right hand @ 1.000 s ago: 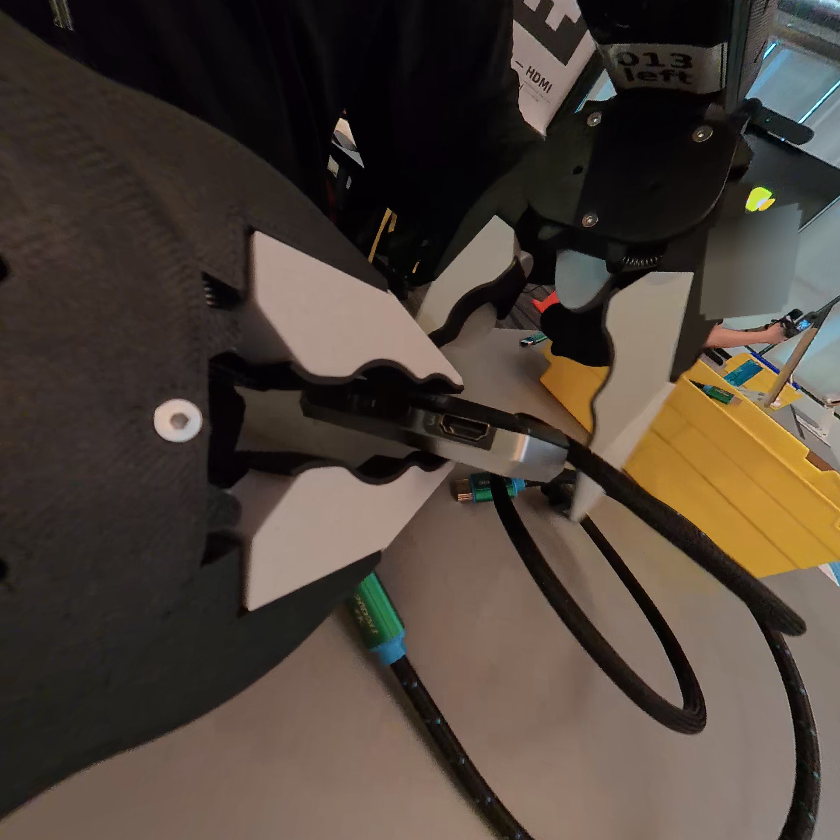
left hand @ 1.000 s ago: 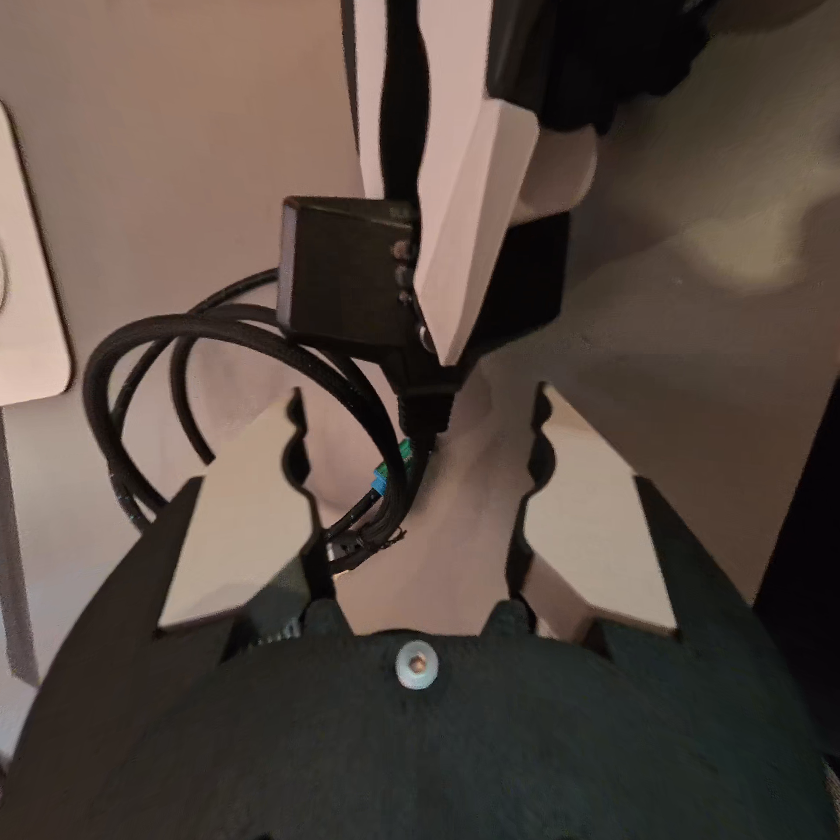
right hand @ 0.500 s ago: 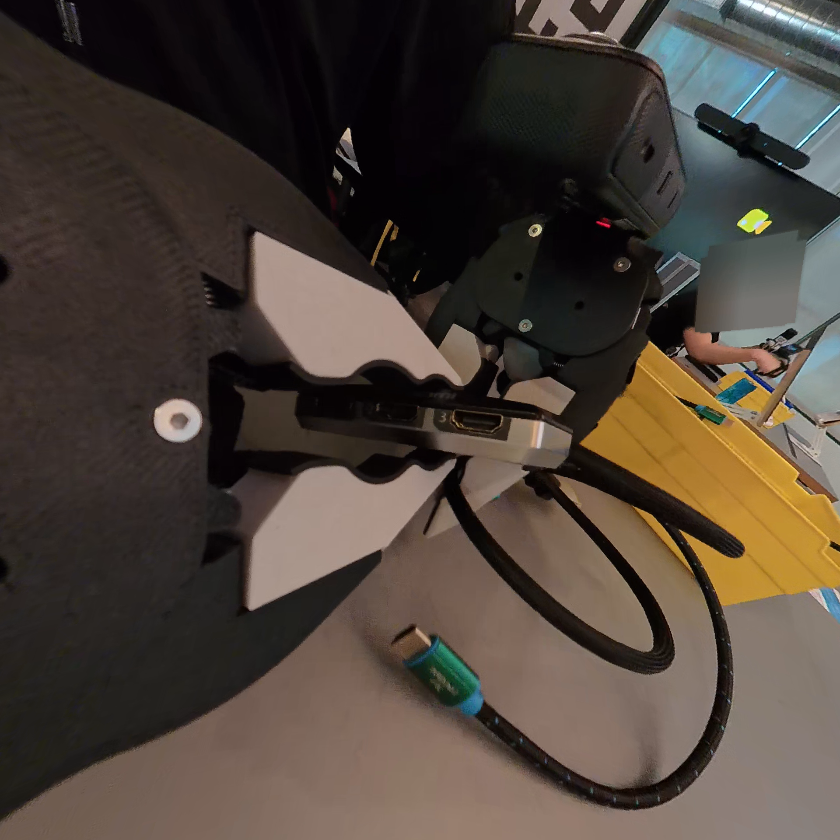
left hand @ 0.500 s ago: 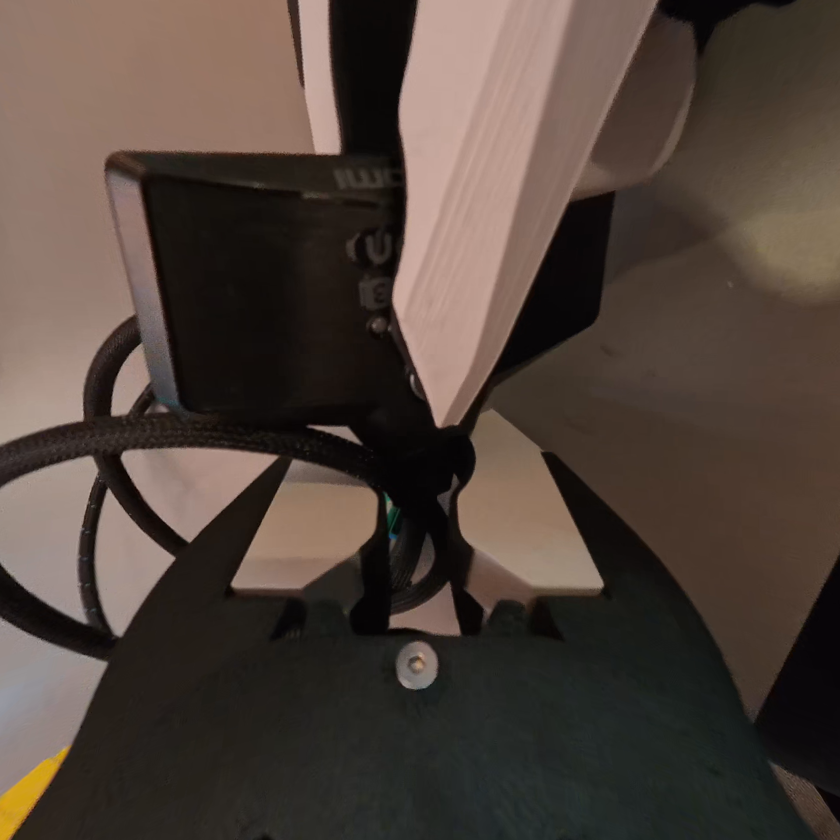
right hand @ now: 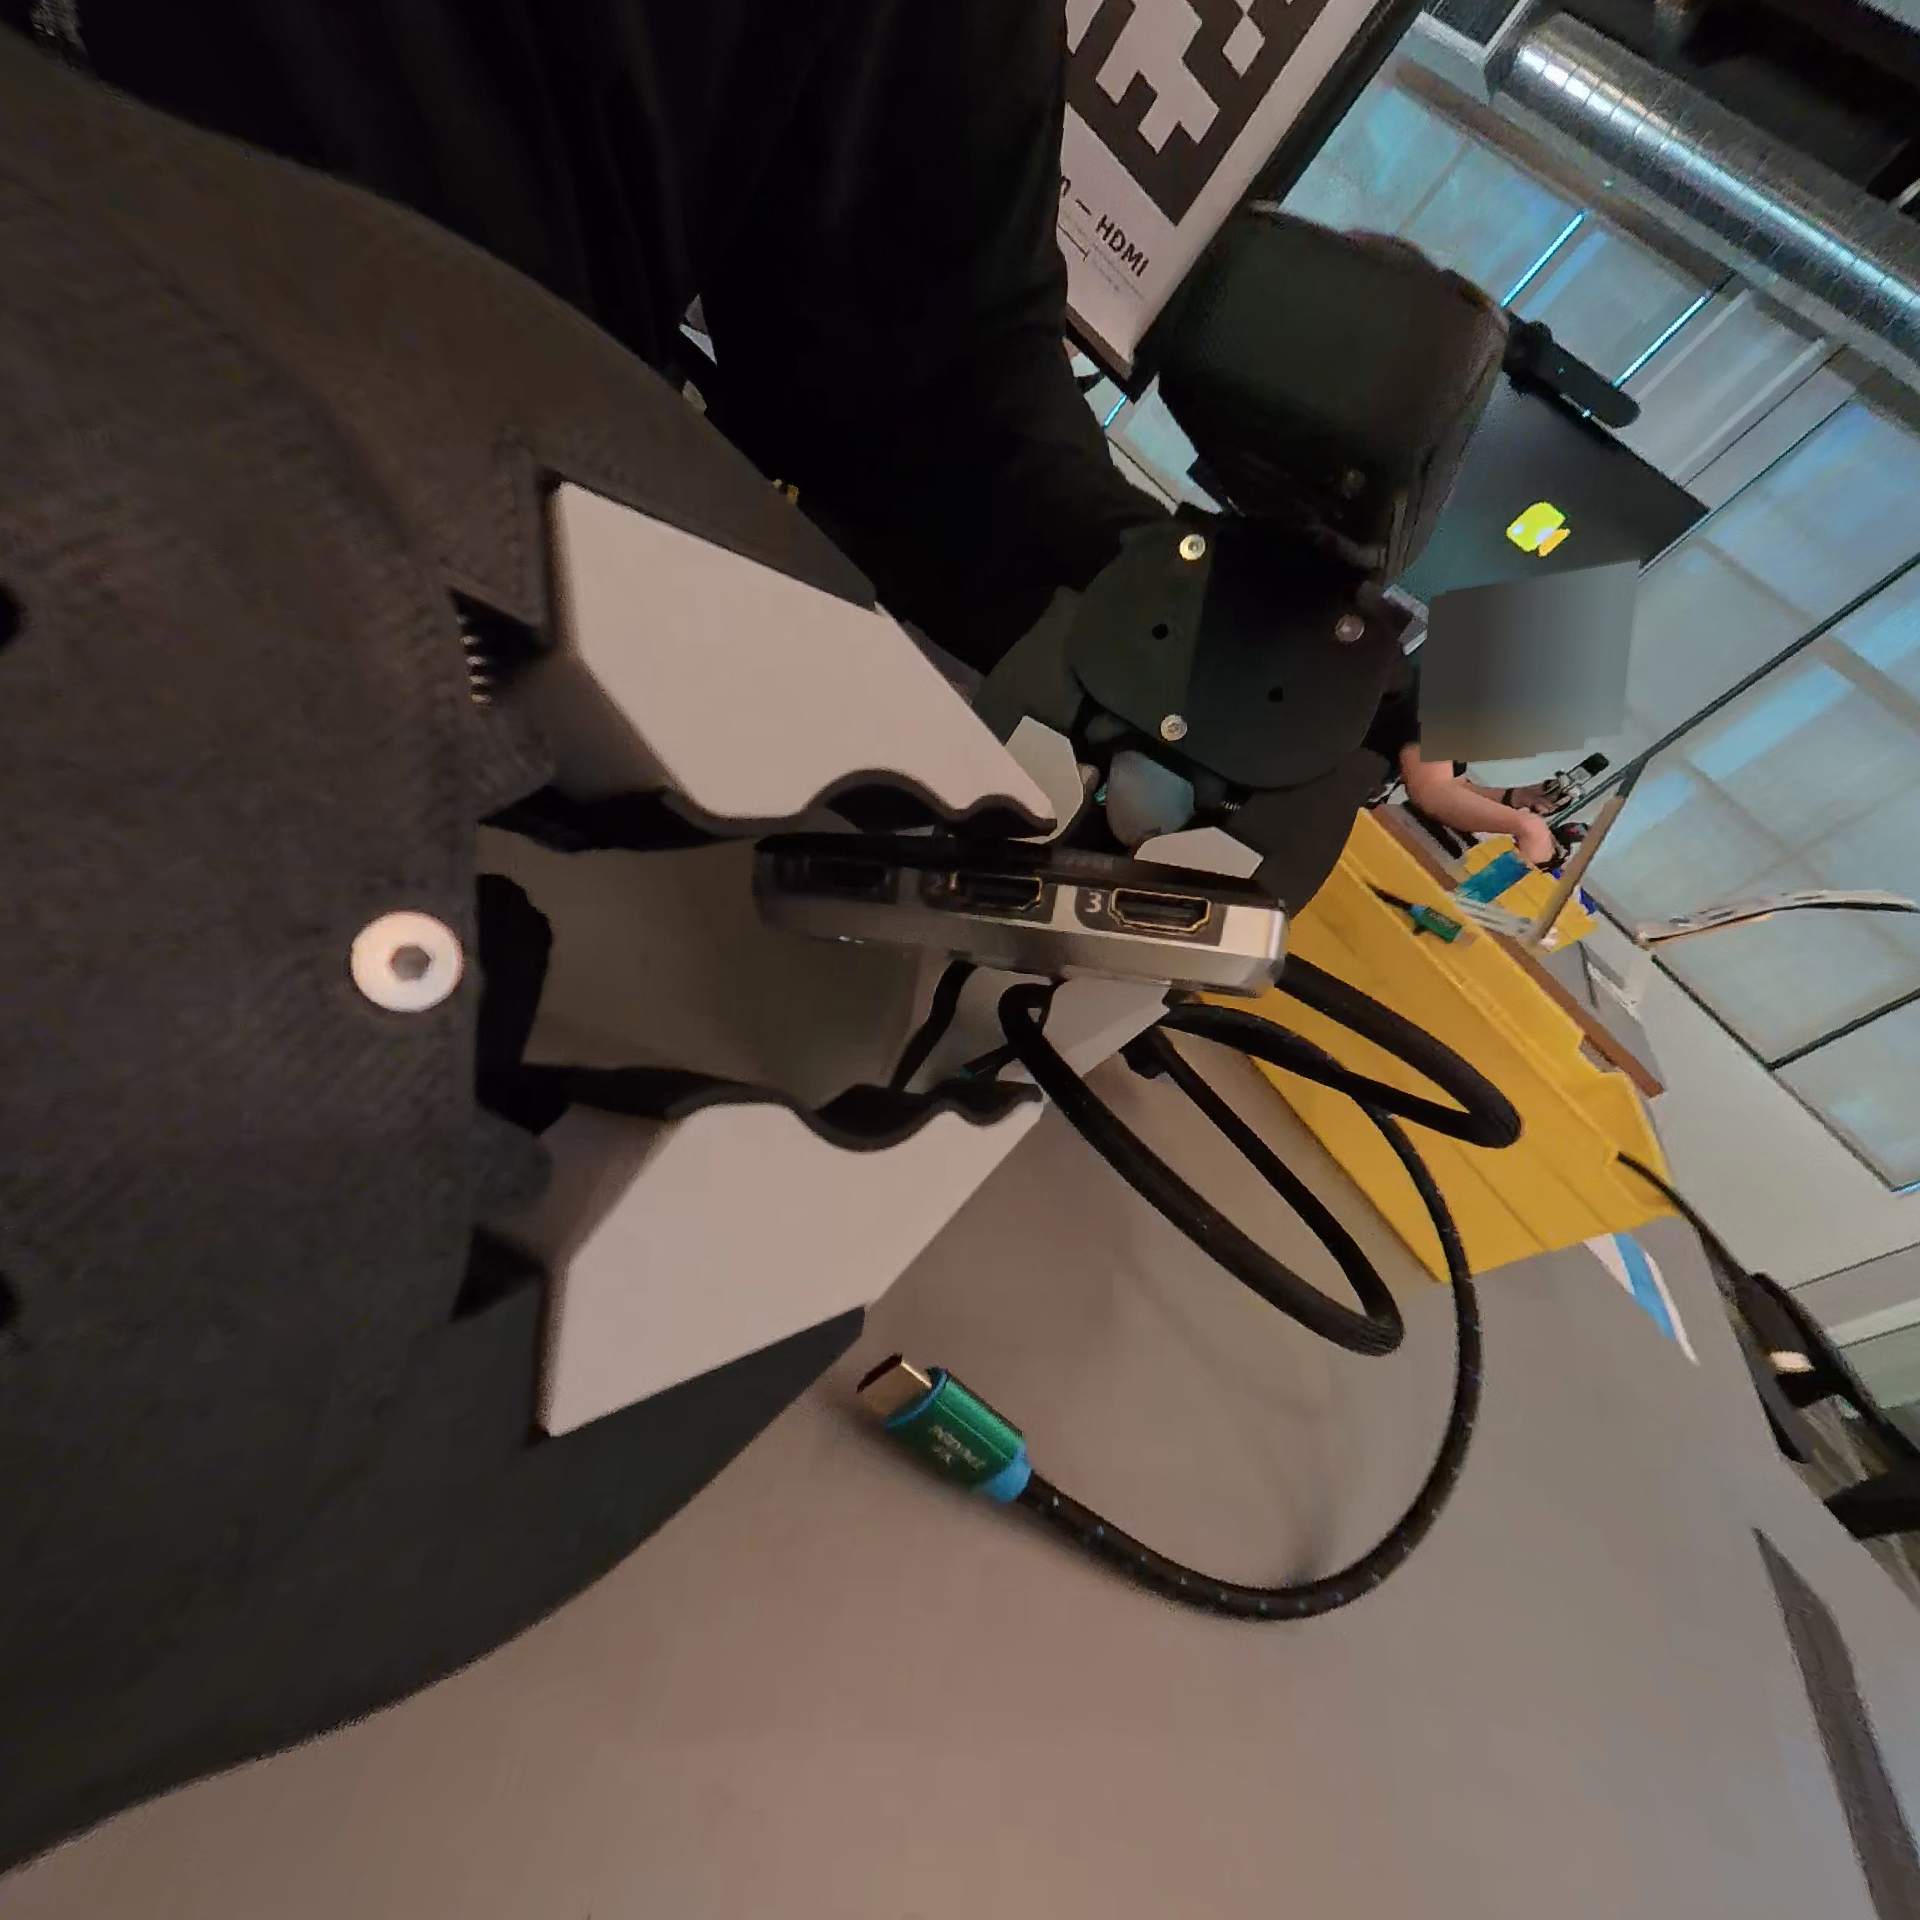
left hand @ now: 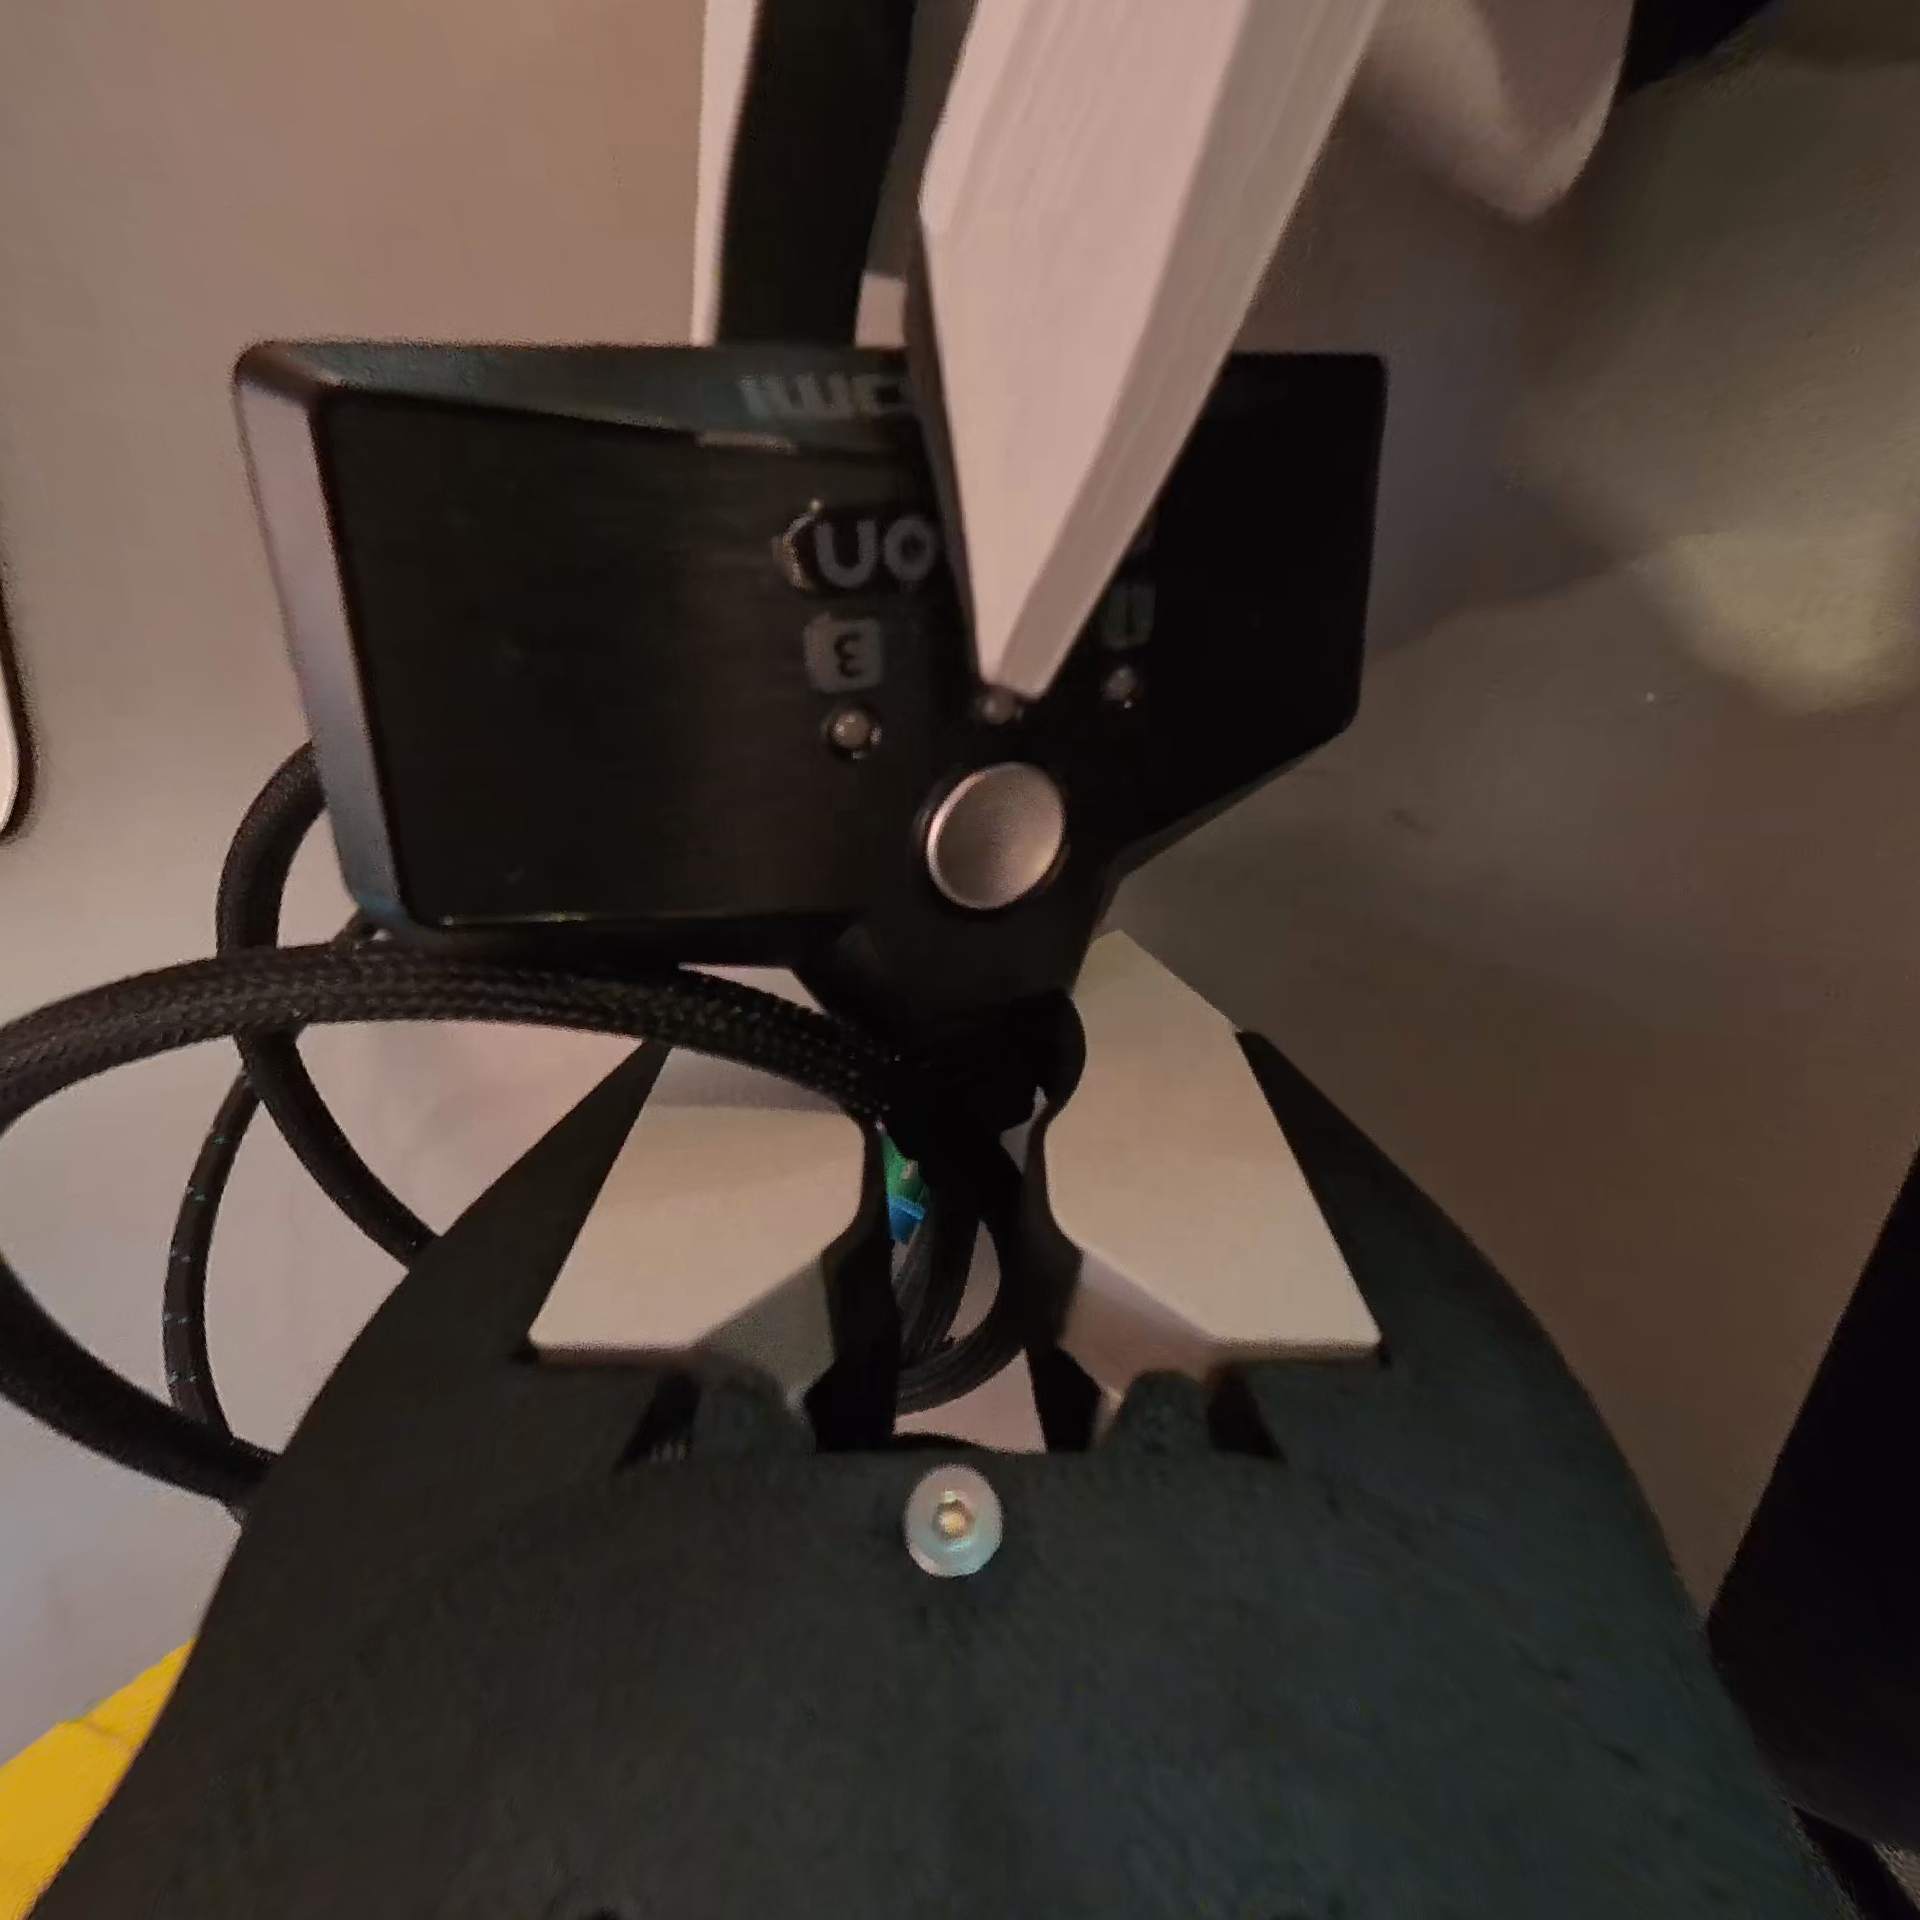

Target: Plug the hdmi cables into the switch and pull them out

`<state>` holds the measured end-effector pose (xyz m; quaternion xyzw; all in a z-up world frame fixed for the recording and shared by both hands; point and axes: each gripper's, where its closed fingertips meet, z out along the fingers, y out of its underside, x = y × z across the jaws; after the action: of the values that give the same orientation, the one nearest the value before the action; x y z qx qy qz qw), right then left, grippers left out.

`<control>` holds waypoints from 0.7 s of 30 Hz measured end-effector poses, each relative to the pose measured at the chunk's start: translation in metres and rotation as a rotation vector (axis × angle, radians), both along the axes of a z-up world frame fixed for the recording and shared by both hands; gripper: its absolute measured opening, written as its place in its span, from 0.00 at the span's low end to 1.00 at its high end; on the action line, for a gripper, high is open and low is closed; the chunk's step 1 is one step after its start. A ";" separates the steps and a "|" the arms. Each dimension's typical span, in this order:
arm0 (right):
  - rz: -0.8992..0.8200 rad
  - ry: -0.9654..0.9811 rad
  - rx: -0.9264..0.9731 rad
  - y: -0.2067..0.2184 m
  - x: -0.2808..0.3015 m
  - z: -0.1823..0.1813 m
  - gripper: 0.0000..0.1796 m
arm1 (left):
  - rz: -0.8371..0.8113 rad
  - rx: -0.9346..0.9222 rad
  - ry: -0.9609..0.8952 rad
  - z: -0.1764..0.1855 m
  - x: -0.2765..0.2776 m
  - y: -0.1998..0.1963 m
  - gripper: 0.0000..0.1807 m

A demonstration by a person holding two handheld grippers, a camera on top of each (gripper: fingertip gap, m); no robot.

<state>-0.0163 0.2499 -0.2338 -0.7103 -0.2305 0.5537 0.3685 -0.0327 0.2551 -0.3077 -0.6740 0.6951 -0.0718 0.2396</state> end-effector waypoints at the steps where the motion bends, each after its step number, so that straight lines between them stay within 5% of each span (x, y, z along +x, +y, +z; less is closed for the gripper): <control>1: 0.001 0.016 0.010 0.000 0.001 0.003 0.24 | -0.001 -0.009 -0.005 0.001 -0.001 -0.001 0.09; 8: -0.149 -0.015 0.094 0.020 0.030 0.016 0.23 | 0.004 -0.077 -0.075 0.013 -0.007 -0.006 0.09; 16: -0.096 -0.411 0.251 0.030 0.021 -0.014 0.26 | -0.048 -0.106 -0.088 0.015 -0.013 -0.021 0.09; 21: -0.003 -0.270 0.120 0.043 -0.009 -0.005 0.26 | -0.064 -0.064 -0.102 0.017 -0.011 -0.027 0.09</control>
<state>-0.0249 0.2929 -0.2392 -0.7554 -0.3093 0.4379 0.3768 -0.0436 0.2280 -0.2906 -0.6543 0.7005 -0.1355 0.2507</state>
